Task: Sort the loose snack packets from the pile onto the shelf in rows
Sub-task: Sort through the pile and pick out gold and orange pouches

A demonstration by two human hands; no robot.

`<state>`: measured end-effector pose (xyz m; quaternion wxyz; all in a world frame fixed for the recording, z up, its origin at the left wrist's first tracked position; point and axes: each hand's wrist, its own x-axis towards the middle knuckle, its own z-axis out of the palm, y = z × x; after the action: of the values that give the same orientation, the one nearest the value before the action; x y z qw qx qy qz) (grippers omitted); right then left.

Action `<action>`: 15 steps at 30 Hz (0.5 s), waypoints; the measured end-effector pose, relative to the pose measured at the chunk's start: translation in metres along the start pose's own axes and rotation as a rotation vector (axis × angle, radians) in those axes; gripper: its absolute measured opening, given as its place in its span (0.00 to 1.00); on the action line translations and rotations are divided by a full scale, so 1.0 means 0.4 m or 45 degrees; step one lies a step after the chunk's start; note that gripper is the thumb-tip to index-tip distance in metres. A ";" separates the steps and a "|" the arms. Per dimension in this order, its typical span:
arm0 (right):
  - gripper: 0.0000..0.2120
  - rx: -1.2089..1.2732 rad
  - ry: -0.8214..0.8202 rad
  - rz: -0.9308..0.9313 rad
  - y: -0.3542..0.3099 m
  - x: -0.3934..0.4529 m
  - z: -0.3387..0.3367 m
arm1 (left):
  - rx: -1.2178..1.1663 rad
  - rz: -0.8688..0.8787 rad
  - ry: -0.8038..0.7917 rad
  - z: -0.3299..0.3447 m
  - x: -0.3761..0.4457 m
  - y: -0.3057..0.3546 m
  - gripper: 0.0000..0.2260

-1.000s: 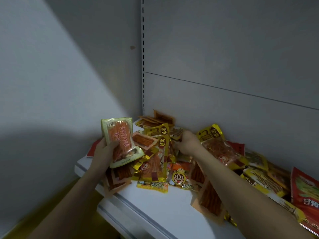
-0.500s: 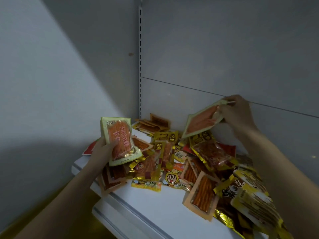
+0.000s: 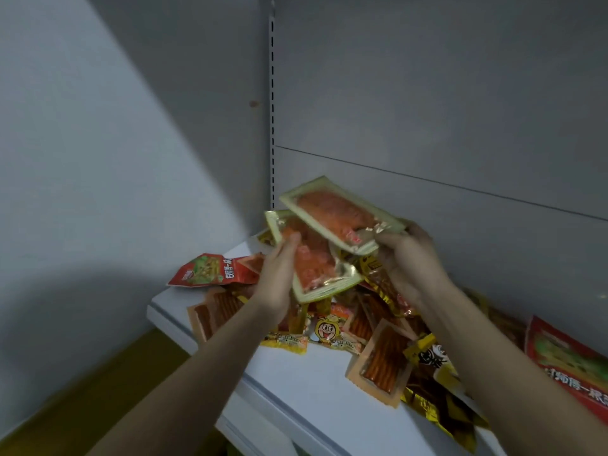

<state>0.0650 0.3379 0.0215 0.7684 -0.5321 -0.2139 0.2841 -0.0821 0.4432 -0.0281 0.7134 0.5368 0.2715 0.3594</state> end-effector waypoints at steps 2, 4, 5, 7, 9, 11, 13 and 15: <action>0.12 -0.331 -0.023 0.038 0.030 -0.022 -0.003 | -0.091 -0.053 -0.060 0.032 0.010 0.005 0.25; 0.13 -0.608 -0.047 0.059 0.039 -0.041 -0.017 | -0.018 -0.023 0.013 0.047 0.036 -0.010 0.40; 0.14 -0.716 -0.073 0.070 0.036 -0.049 -0.027 | 0.030 0.011 0.038 0.048 0.053 -0.027 0.44; 0.13 -0.939 -0.124 0.059 0.016 -0.066 -0.046 | 0.081 0.034 0.017 0.062 0.066 -0.035 0.38; 0.15 -1.078 -0.042 -0.040 -0.009 -0.076 -0.071 | 0.088 0.018 -0.077 0.085 0.065 -0.039 0.24; 0.18 -1.043 0.130 -0.120 -0.023 -0.086 -0.109 | 0.114 0.008 -0.230 0.120 0.063 -0.055 0.19; 0.20 -0.964 0.229 -0.124 -0.027 -0.110 -0.149 | 0.159 0.016 -0.309 0.170 0.052 -0.075 0.23; 0.24 -0.919 0.280 -0.114 -0.030 -0.140 -0.201 | 0.183 0.030 -0.393 0.228 0.026 -0.090 0.21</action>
<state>0.0762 0.2416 0.0037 0.5617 -0.7859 -0.2395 0.0976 0.0027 0.3934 -0.0375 0.7021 0.6385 0.1772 0.2606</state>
